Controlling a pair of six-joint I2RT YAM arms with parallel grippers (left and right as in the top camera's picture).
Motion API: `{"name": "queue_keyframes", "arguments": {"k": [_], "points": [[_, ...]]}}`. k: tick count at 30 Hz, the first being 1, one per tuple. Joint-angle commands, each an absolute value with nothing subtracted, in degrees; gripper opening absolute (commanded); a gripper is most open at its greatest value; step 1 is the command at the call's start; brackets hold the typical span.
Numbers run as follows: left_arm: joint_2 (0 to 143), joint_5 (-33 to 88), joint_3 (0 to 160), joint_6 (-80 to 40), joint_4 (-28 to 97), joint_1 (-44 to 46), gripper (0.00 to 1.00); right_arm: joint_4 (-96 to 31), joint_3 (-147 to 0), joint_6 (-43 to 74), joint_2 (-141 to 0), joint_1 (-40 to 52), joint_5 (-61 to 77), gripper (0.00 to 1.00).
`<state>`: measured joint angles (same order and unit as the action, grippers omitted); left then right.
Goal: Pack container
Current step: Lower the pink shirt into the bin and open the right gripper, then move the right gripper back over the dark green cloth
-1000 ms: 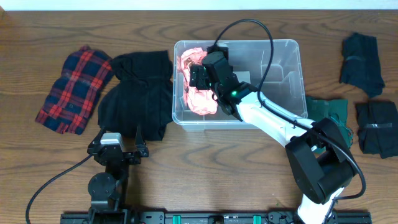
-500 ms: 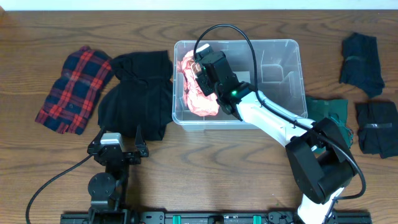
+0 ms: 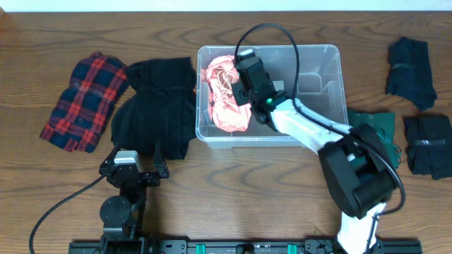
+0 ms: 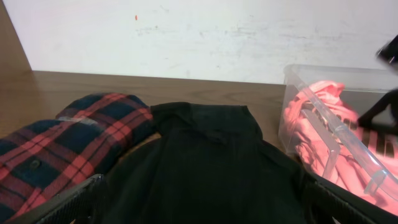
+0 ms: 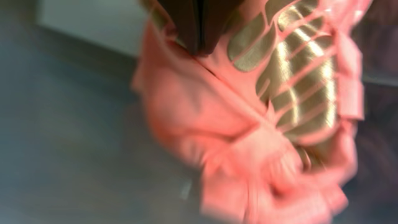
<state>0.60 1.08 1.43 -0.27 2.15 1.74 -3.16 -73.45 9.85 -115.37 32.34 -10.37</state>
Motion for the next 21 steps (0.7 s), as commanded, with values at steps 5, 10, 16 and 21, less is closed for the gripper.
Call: {"name": "queue_keyframes", "arguments": {"k": [5,10,16,21], "points": [[0.3,-0.3,0.2,-1.2,4.0,2.1,0.98,-2.7,-74.1,13.3,-116.4,33.4,-2.4,0.01],[0.3,-0.3,0.2,-1.2,4.0,2.1,0.98,-2.3,-74.2,13.2,-114.8,32.8,-9.0,0.01],[0.3,-0.3,0.2,-1.2,4.0,2.1,0.98,-2.9,-74.4,12.8,-105.2,29.5,-10.0,0.09],[0.3,-0.3,0.2,-1.2,4.0,2.1,0.98,-7.4,-74.4,12.8,-94.0,26.0,-10.5,0.13]]}}
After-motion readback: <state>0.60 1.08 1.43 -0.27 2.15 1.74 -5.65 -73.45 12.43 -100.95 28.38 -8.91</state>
